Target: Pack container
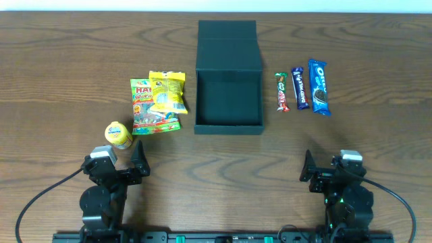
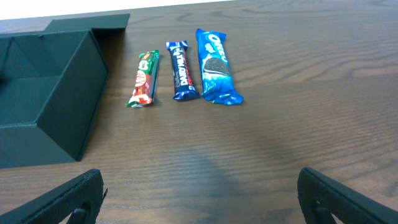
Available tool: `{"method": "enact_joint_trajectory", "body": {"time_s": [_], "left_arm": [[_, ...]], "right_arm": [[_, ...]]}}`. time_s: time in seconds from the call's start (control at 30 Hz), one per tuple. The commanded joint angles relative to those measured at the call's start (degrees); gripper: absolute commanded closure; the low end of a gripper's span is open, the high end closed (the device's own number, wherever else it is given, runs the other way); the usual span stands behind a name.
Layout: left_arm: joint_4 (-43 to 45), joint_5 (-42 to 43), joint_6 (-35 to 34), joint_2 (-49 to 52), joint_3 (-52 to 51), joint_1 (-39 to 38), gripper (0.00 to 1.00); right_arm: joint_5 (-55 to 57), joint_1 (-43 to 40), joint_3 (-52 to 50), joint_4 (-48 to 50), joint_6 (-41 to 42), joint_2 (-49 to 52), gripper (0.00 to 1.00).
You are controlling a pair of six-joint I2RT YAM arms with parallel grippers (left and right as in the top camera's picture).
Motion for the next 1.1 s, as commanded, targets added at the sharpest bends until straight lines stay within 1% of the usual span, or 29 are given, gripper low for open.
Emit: {"method": "enact_joint_trajectory", "body": {"time_s": [0.0,0.9,1.07], "left_arm": [[-0.33,-0.85,-0.63,-0.31,-1.51,0.07,0.05],[-0.31,-0.81,-0.63,-0.31,-1.49,0.07,0.05],[-0.24,0.92,-1.27,-0.31,-1.49,0.07,0.05]], "right_arm": [[0.55,0.11,-0.2,0.04,0.5,-0.52,0.01],[0.55,0.11,-0.2,0.07,0.5,-0.52,0.01],[0.55,0.11,-0.2,0.07,0.5,-0.52,0.01]]}}
